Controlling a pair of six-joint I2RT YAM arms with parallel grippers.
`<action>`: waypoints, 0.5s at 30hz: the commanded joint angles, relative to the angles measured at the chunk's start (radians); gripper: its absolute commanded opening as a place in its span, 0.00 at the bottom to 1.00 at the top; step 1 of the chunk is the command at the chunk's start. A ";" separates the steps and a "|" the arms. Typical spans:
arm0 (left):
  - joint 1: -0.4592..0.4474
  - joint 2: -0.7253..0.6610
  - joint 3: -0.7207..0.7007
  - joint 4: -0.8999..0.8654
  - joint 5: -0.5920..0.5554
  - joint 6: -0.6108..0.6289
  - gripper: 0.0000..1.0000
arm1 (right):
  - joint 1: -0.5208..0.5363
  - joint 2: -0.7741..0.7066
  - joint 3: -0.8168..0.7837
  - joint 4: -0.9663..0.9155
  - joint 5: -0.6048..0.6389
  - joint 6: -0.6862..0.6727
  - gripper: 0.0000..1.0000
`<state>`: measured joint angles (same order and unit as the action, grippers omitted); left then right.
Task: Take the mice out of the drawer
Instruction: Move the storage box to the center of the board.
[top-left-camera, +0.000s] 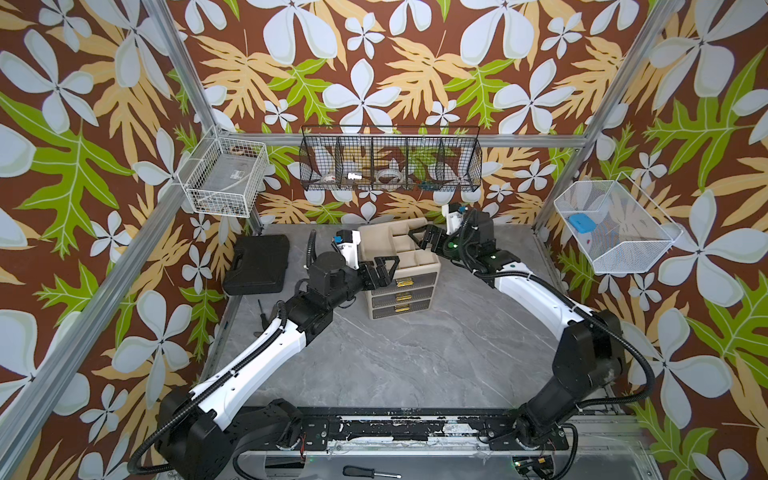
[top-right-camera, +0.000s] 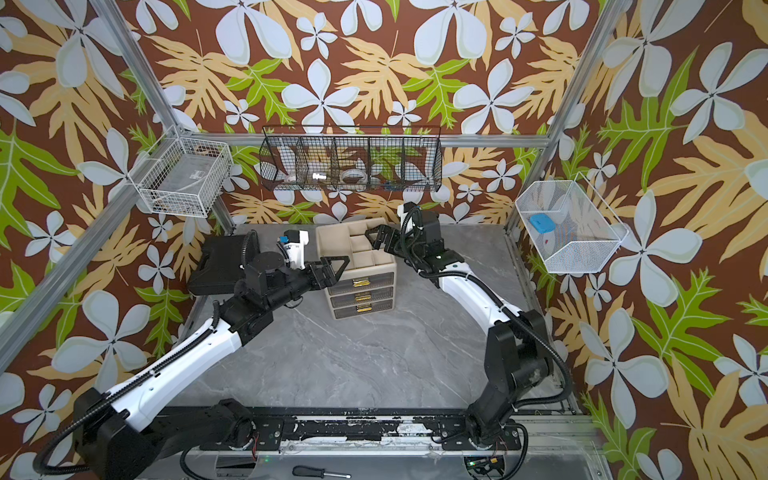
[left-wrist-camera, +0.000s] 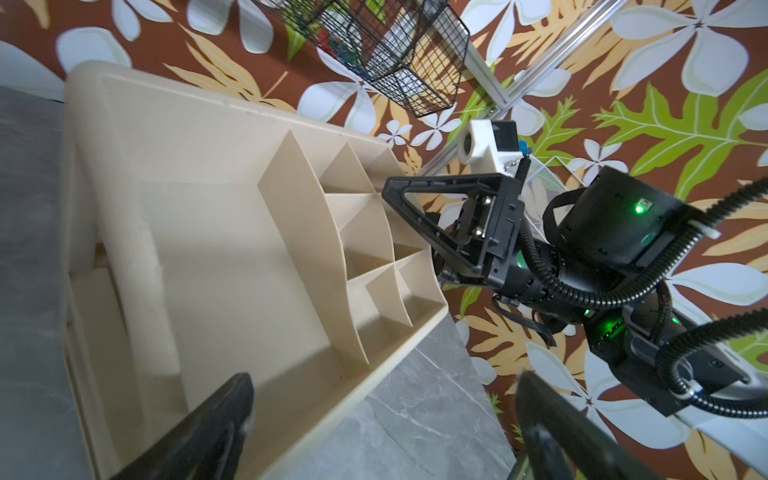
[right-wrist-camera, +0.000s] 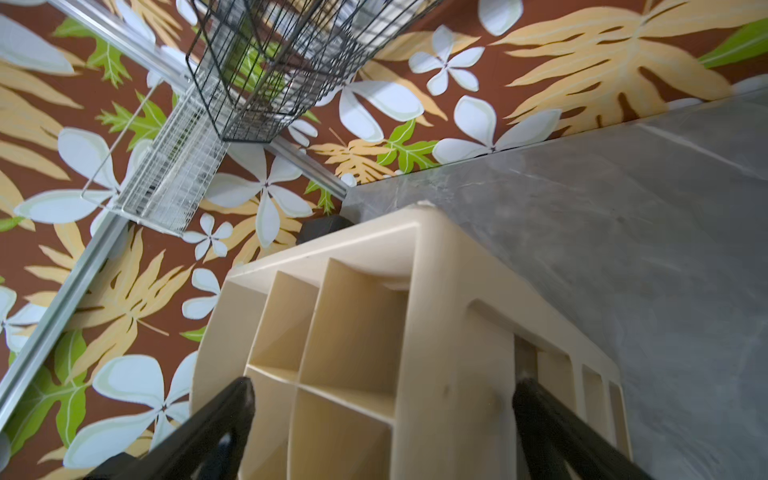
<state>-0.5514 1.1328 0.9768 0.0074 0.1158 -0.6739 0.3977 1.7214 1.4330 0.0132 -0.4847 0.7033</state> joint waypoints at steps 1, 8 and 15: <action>0.001 -0.051 0.018 -0.128 -0.122 0.041 1.00 | 0.029 0.059 0.107 -0.070 -0.055 -0.116 0.99; 0.006 -0.102 0.121 -0.351 -0.326 0.103 1.00 | -0.036 0.005 0.077 -0.136 -0.018 -0.137 0.99; 0.100 -0.008 0.216 -0.366 -0.219 0.092 1.00 | -0.086 -0.181 -0.143 -0.138 -0.006 -0.084 1.00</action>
<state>-0.4740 1.0924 1.1645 -0.3481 -0.1532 -0.5812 0.3107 1.5757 1.3376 -0.1272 -0.4717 0.5884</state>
